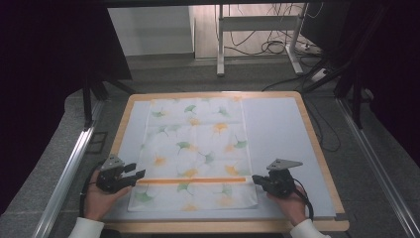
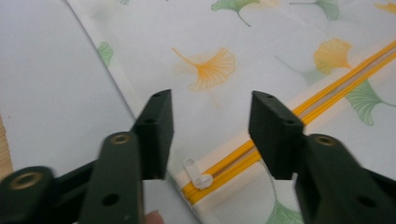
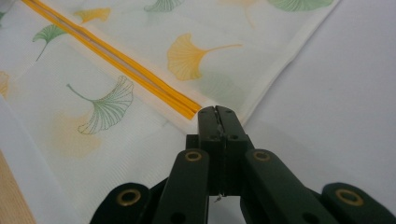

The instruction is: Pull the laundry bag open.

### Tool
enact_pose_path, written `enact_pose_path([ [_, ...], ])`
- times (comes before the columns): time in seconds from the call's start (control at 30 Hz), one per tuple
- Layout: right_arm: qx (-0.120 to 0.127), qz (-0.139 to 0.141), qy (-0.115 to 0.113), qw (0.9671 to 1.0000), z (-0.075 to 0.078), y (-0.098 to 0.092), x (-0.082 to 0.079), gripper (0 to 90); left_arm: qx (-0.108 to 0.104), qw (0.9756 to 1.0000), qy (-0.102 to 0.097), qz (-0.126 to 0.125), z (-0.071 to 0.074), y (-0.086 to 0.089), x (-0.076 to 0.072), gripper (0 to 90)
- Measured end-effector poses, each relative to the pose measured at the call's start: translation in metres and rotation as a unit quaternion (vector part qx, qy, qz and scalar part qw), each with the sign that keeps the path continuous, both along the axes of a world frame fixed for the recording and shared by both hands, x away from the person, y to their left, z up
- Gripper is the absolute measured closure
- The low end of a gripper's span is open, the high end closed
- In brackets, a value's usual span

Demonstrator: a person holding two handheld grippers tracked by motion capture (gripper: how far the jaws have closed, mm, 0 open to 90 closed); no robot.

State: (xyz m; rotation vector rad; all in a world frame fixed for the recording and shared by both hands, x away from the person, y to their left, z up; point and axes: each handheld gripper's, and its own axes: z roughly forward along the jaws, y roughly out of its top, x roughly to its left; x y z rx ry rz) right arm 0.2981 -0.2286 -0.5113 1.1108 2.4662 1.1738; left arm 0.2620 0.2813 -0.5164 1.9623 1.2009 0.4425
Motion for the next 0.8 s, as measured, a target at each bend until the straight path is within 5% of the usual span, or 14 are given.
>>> enact_pose_path([
  [0.23, 0.030, -0.028, -0.038, 0.9985, 0.009, -0.032, -0.003, 77.1, 0.012, 0.9995, -0.021, 0.020, 0.002, 0.001, -0.007, 34.7],
  [0.37, 0.039, -0.055, -0.039, 0.9970, 0.009, -0.045, -0.002, 63.4, 0.015, 0.9994, -0.019, 0.023, 0.000, 0.001, -0.006, 32.2],
  [0.43, 0.041, -0.070, -0.041, 0.9959, 0.009, -0.048, -0.001, 55.1, 0.017, 0.9993, -0.021, 0.025, 0.000, 0.002, -0.006, 31.6],
  [0.8, 0.034, -0.076, -0.039, 0.9958, 0.008, -0.045, -0.001, 45.1, 0.031, 0.9988, -0.027, 0.026, -0.003, 0.002, -0.004, 27.7],
])
